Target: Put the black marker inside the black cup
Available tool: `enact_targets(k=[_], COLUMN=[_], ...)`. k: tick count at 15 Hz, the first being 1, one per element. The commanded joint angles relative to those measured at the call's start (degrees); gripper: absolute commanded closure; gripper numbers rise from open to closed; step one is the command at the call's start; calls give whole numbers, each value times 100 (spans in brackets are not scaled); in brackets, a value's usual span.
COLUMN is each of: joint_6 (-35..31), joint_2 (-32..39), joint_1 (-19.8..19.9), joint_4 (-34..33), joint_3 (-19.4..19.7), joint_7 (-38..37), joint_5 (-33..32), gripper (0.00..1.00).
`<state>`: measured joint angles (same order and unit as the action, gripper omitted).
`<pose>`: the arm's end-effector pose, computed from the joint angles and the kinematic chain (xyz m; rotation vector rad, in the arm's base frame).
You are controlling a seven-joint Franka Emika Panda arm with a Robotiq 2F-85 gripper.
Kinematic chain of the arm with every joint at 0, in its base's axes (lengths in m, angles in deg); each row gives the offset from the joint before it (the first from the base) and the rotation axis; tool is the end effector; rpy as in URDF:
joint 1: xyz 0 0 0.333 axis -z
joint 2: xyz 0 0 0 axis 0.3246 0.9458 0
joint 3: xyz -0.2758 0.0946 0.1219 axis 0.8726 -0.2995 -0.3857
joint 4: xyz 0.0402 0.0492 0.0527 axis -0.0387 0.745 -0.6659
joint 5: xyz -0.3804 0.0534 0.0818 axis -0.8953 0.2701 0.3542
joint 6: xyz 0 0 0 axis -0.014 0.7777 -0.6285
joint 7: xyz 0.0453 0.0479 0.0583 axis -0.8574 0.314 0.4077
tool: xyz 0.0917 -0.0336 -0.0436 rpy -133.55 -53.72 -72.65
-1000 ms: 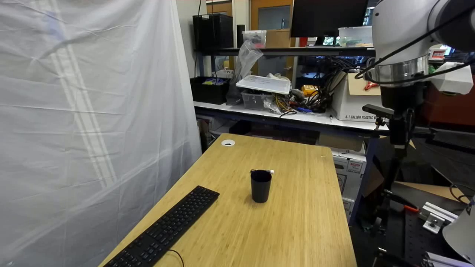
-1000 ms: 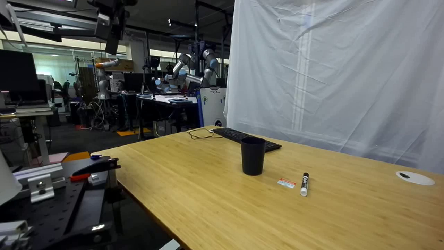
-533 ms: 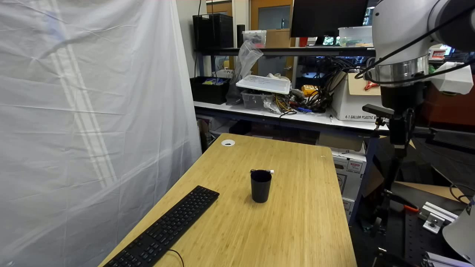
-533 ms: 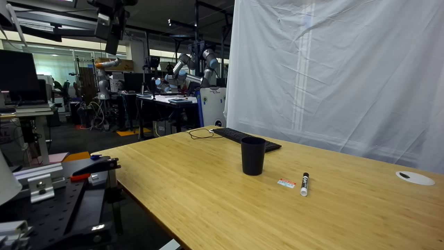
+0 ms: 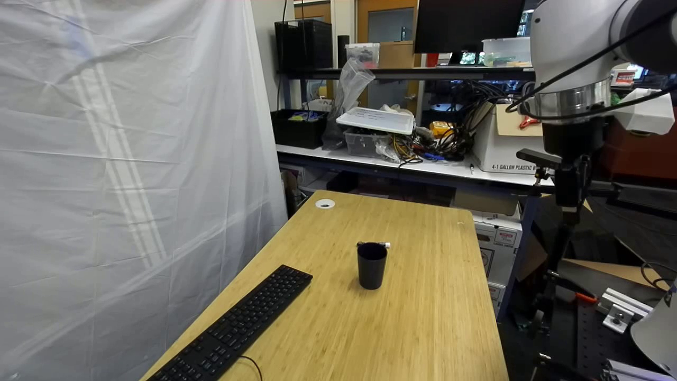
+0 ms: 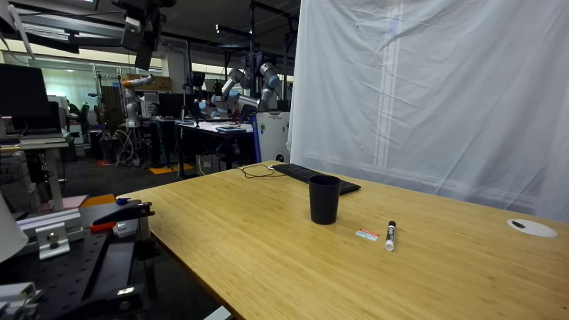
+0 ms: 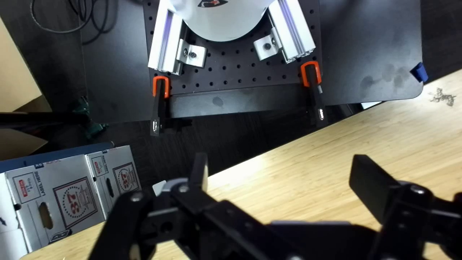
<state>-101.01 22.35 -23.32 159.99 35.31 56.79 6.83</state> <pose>0.2684 0.0753 0.4152 2.9798 -0.1199 -0.3874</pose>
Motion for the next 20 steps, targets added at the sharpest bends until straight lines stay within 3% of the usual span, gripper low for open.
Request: enact_targets(k=[1, 8, 20], joint_6=[-246, -1295, -1938], joint_2=[282, 1668, 4195], joint_1=[168, 710, 777], joint_4=[-140, -1052, -2462], joint_3=[101, 587, 1220], joint_7=[106, 262, 940], joint_5=[-285, -1294, -1745], gripper=[0, 0, 0])
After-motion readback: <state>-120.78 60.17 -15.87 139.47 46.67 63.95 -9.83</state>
